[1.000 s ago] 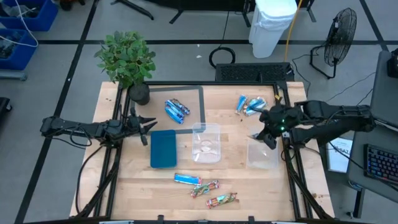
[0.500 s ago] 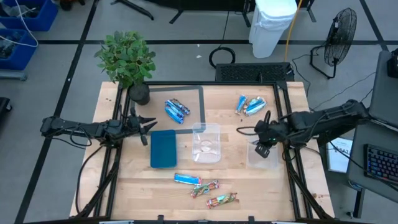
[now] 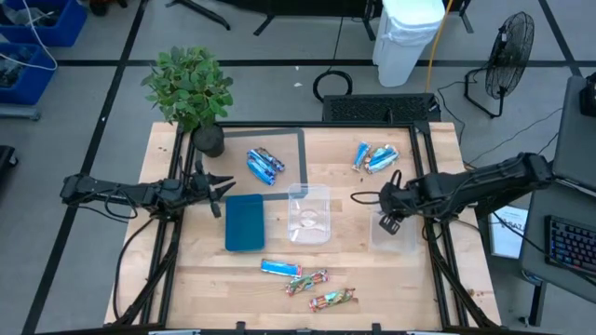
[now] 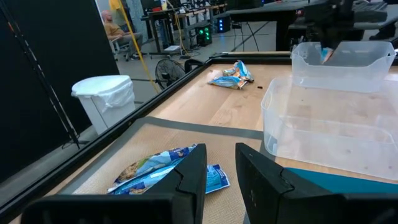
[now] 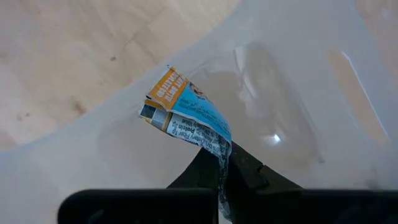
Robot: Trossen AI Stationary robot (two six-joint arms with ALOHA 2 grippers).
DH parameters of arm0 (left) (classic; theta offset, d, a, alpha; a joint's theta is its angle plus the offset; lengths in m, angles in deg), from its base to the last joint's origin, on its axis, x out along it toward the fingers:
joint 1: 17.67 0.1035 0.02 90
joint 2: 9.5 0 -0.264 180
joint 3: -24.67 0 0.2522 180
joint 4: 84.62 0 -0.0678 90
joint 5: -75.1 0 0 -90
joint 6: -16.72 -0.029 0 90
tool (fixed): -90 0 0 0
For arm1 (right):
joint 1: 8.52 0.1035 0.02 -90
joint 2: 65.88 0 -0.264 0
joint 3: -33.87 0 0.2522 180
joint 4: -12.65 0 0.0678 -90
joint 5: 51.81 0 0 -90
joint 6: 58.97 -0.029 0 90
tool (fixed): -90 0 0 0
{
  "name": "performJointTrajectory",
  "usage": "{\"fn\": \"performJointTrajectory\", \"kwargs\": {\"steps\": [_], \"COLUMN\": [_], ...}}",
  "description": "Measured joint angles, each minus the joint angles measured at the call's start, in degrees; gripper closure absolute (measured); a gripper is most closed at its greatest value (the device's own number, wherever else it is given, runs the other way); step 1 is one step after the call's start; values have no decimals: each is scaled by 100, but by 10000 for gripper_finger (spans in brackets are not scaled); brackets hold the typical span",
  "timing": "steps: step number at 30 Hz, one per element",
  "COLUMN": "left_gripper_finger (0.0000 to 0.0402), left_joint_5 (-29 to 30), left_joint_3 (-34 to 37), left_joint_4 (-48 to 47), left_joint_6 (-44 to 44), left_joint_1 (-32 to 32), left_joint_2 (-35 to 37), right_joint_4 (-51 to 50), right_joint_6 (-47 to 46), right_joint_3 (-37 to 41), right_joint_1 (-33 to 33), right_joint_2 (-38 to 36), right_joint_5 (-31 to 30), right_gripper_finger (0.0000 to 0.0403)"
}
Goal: Pick and place Granola Bars by type
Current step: Put the yellow granola bar into the right transparent bin
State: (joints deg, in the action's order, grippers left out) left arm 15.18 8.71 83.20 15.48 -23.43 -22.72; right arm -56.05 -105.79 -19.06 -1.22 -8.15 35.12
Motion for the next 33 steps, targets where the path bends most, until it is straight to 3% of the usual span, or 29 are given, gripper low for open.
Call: {"fn": "performJointTrajectory", "kwargs": {"steps": [7, 23, 33], "left_gripper_finger": [309, 309, 309], "left_joint_5": [0, 0, 0], "left_joint_3": [0, 0, 0], "left_joint_4": [0, -2, -4], "left_joint_6": [0, 0, 0], "left_joint_1": [0, 1, 0], "left_joint_2": [0, 0, 0], "right_joint_4": [159, 264, 1084], "right_joint_6": [96, 253, 662], "right_joint_3": [215, 215, 213], "right_joint_1": [-264, -578, -842], "right_joint_2": [1, -2, -6], "right_joint_5": [7, 42, 821], "right_gripper_finger": [378, 265, 241]}}
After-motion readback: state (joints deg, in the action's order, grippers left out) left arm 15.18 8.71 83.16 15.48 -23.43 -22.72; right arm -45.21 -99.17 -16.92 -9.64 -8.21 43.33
